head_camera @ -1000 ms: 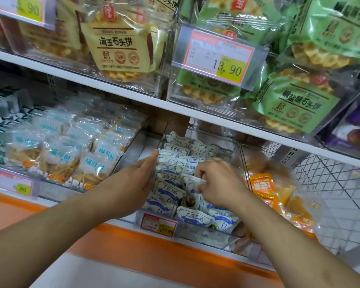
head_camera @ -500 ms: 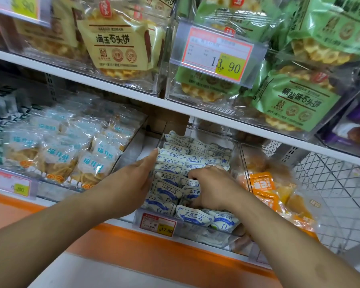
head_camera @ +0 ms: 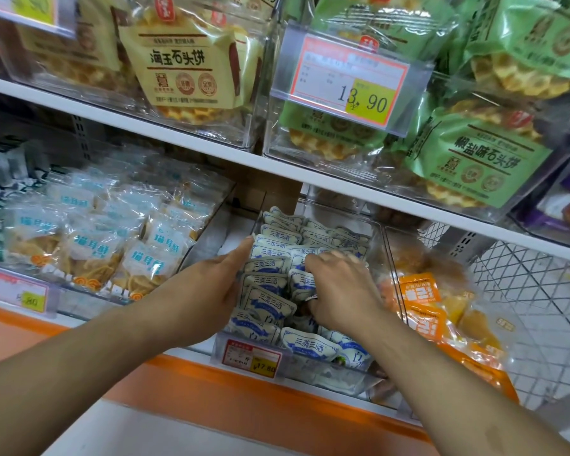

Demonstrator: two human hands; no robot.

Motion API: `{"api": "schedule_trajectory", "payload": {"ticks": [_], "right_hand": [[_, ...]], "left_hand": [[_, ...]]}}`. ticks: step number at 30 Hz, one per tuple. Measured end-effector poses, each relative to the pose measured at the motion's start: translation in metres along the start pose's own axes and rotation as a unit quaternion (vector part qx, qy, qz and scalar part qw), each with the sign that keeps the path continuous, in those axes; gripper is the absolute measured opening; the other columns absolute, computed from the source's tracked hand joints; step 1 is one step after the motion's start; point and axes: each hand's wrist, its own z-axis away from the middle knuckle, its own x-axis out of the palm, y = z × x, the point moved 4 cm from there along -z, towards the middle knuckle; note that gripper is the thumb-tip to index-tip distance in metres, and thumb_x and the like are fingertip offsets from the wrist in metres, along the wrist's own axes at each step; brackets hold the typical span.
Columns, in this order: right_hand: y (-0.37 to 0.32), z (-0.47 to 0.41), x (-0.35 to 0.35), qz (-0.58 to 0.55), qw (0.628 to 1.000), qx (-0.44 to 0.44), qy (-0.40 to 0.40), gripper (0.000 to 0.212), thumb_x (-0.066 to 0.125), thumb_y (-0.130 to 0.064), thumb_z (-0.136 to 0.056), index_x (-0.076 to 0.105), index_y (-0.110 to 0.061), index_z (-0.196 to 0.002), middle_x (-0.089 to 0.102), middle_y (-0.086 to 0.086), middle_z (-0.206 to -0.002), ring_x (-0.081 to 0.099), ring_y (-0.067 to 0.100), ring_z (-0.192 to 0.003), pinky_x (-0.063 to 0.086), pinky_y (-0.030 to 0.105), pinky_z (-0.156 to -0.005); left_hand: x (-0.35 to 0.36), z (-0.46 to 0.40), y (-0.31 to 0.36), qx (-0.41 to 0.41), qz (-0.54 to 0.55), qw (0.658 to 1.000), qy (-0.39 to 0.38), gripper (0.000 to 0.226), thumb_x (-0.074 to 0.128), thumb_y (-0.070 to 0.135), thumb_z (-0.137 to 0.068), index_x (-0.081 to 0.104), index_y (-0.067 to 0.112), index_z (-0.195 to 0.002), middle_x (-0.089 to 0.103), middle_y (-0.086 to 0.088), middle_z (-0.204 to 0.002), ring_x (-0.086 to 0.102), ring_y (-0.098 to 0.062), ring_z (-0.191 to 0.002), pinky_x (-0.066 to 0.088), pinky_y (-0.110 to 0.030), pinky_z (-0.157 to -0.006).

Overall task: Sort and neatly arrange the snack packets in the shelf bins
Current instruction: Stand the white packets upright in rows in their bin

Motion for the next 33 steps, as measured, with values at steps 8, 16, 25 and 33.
{"api": "schedule_trajectory", "payload": {"ticks": [8, 16, 25, 33], "right_hand": [[0.015, 0.002, 0.004, -0.080, 0.995, 0.023, -0.061, 0.093, 0.085, -0.072, -0.063, 0.045, -0.025, -0.132, 0.047, -0.006, -0.132, 0.040, 0.019, -0.126, 0.040, 0.038, -0.110], [0.039, -0.024, -0.016, -0.240, 0.968, 0.048, -0.062, 0.056, 0.064, -0.031, -0.103, 0.044, -0.028, -0.155, 0.047, 0.000, -0.157, 0.051, 0.019, -0.137, 0.041, 0.023, -0.099], [0.050, -0.049, -0.009, -0.140, 0.986, 0.054, -0.073, 0.029, 0.067, -0.038, -0.100, 0.073, -0.019, -0.121, 0.064, 0.000, -0.117, 0.061, 0.021, -0.111, 0.049, 0.032, -0.091], [0.046, -0.063, -0.006, -0.185, 0.973, 0.116, -0.070, 0.031, 0.089, -0.035, -0.082, 0.078, -0.027, -0.110, 0.071, -0.009, -0.118, 0.068, 0.016, -0.105, 0.056, 0.032, -0.097]], "left_hand": [[0.000, 0.002, 0.003, 0.005, -0.002, 1.000, 0.014, 0.072, 0.041, 0.024, -0.107, -0.007, 0.034, -0.160, 0.055, 0.005, -0.144, 0.060, -0.010, -0.115, 0.049, -0.024, -0.088], [0.001, -0.001, 0.002, 0.000, 0.008, 1.000, 0.013, 0.072, 0.042, 0.024, -0.107, -0.006, 0.034, -0.160, 0.056, 0.005, -0.141, 0.054, -0.005, -0.099, 0.044, -0.016, -0.079], [0.005, -0.003, -0.003, -0.009, 0.004, 1.000, 0.000, 0.074, 0.040, 0.024, -0.107, -0.011, 0.032, -0.161, 0.054, 0.002, -0.139, 0.045, 0.004, -0.070, 0.038, -0.015, -0.063], [0.007, -0.006, -0.003, -0.010, 0.002, 1.000, 0.000, 0.075, 0.041, 0.021, -0.107, -0.010, 0.032, -0.160, 0.055, 0.002, -0.139, 0.051, -0.005, -0.084, 0.043, -0.016, -0.072]]}}
